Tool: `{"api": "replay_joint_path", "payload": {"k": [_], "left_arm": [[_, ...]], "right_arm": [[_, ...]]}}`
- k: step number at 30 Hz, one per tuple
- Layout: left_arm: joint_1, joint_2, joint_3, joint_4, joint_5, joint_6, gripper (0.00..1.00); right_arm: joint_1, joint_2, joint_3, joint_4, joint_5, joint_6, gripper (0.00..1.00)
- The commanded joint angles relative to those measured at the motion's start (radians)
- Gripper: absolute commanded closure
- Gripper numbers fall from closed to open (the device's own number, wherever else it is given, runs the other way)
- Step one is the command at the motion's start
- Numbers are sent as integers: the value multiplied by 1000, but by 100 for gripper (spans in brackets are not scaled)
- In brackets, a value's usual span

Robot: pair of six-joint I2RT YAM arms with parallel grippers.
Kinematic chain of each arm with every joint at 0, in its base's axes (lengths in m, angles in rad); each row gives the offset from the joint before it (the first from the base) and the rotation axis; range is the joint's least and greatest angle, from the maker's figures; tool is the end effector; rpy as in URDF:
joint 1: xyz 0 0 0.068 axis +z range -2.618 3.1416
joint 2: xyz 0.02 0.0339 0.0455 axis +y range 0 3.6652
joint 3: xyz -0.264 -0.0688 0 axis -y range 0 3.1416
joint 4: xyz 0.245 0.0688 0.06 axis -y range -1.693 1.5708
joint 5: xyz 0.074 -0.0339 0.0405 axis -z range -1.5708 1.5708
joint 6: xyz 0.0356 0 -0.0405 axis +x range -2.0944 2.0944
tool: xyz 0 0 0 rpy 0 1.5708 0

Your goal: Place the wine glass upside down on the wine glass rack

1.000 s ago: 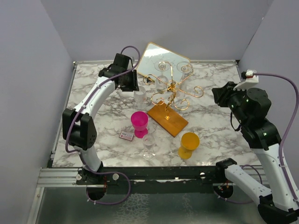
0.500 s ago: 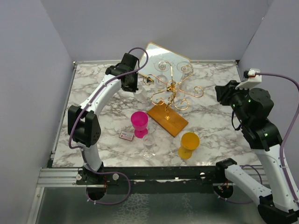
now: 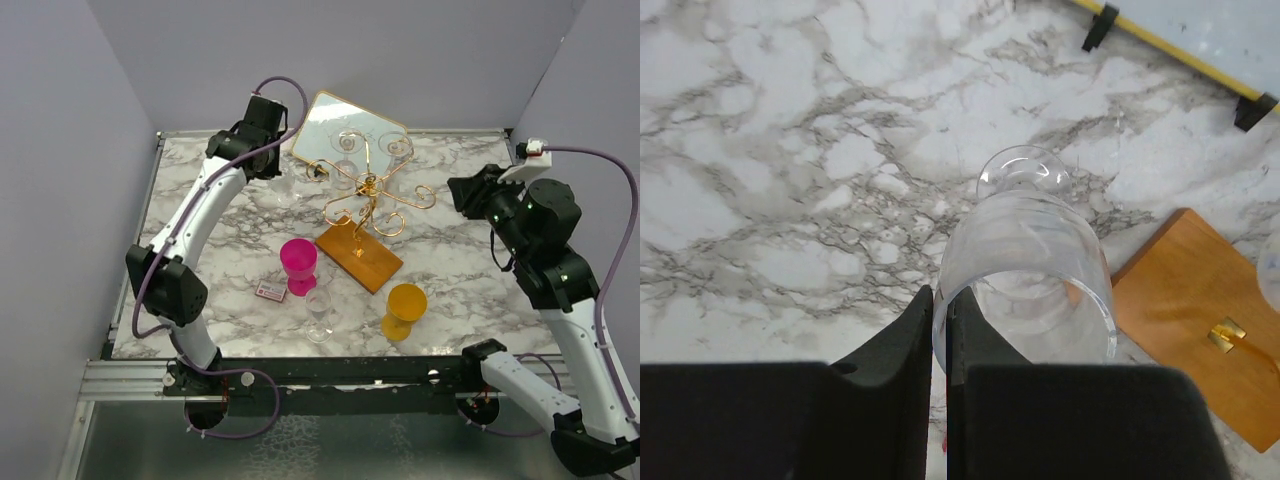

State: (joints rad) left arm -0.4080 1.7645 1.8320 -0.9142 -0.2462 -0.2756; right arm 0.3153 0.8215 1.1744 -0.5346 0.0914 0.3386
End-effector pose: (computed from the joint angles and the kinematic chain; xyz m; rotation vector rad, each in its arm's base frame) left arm 0.3551 -0.1440 0.3677 0.0462 2.3837 -0.0247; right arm 0.1503 0.0456 0.4280 0.0879 1.7663 0.3962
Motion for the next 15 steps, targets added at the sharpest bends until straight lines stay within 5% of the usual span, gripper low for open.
{"api": "replay_joint_path", "payload": {"k": [1,7,15], "left_arm": [[-2,-166,85,36,-151,-19,100],[-2,-329,56,218,-194,-54,100],[-2,-445,58,435,-30,-111,100]], "right_arm": [[8,44,49,74,-179,95,74],[8,147,102,130,-257,253,70],[8,276,232,235,-415,360,57]]}}
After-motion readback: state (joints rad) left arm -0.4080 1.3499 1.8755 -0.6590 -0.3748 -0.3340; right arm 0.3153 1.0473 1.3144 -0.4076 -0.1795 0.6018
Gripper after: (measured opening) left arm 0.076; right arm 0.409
